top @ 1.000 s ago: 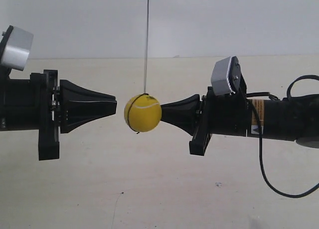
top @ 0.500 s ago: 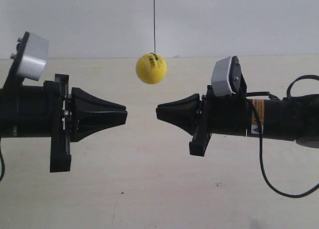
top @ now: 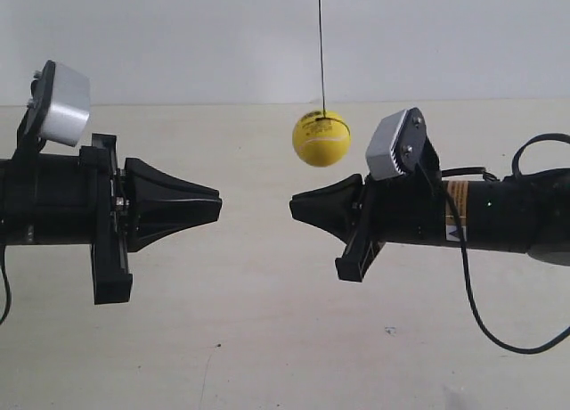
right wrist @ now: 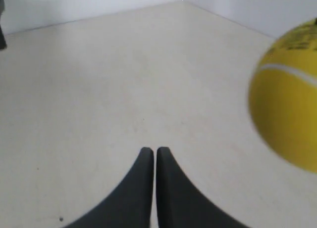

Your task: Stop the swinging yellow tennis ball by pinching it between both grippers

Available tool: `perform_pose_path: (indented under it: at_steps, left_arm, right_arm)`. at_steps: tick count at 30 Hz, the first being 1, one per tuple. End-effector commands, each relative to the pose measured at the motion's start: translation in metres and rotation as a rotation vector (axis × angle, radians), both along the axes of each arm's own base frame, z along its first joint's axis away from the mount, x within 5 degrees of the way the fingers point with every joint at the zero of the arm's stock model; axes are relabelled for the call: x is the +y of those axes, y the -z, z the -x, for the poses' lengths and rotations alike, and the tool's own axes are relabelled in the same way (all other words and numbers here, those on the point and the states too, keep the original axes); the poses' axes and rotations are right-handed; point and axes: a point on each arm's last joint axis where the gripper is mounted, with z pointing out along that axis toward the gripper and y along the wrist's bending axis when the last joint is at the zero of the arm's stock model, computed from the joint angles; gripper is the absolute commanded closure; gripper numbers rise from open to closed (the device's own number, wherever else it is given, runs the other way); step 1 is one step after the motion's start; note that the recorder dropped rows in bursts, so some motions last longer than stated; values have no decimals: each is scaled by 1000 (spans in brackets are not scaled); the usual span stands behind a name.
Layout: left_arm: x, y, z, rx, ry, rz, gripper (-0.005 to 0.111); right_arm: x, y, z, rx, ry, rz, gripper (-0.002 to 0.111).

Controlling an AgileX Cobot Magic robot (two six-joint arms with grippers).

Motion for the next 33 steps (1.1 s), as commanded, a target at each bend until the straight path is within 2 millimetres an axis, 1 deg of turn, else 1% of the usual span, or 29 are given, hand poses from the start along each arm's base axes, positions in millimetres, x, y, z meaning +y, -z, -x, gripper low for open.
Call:
perform_pose_path:
  at_steps: [1, 6, 9, 12, 21, 30, 33]
  left_arm:
    - [-2, 0, -1, -9, 1, -4, 102]
    - [-2, 0, -1, -9, 1, -4, 102]
    - [-2, 0, -1, -6, 1, -3, 102]
    - [-2, 0, -1, -6, 1, -3, 102]
    - [-2, -1, -1, -8, 4, -1, 102]
    - [-1, 1, -2, -18, -11, -25, 102]
    - [0, 2, -3, -18, -28, -42, 102]
  right_arm:
    - [-4, 7, -5, 1, 60, 92, 108]
    - [-4, 7, -6, 2, 74, 97, 108]
    - [-3, 4, -6, -9, 62, 69, 108]
    - [0, -3, -3, -29, 24, -5, 108]
    - [4, -16, 4, -72, -59, -145, 108]
    - [4, -16, 4, -95, -61, -138, 108]
    - [2, -6, 0, -66, -18, -38, 108]
